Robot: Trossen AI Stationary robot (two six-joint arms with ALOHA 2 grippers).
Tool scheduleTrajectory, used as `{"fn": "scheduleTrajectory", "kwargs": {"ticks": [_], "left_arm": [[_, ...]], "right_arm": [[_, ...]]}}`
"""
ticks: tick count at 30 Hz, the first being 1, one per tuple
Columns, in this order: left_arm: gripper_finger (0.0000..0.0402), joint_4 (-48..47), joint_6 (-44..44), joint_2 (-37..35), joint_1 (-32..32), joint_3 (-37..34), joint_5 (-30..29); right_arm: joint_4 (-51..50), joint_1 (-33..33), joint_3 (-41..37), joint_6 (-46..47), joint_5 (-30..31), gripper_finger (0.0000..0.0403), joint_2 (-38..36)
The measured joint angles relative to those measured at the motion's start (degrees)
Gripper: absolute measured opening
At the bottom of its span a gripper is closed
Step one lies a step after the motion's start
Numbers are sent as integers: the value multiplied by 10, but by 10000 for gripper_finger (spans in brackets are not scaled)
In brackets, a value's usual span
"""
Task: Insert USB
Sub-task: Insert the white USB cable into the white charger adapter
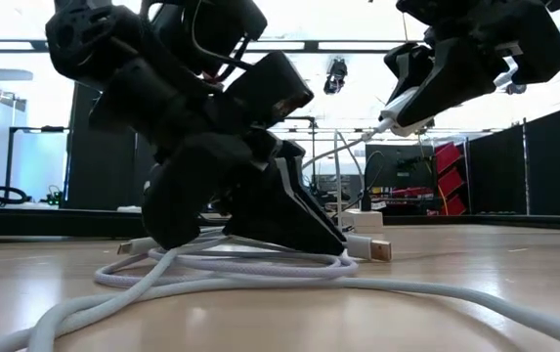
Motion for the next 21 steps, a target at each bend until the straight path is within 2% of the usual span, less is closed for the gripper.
{"fn": "scheduleTrajectory", "kwargs": {"ticks": [3, 10, 13, 17, 21], "left_arm": [[12, 6, -39, 8, 5, 0, 37], [2, 31, -70, 0, 5, -2, 34], [1, 2, -72, -31, 4, -14, 16], [1, 15, -95, -93, 21, -58, -5], [1, 132, -149, -156, 48, -122, 8]], "right_arm": [[1, 0, 0, -6, 1, 141, 0], [26, 1, 0, -36, 2, 141, -9], [32, 7, 4, -48, 2, 141, -27], [39, 12, 9, -80, 1, 141, -58], [55, 11, 10, -102, 0, 141, -82]]}}
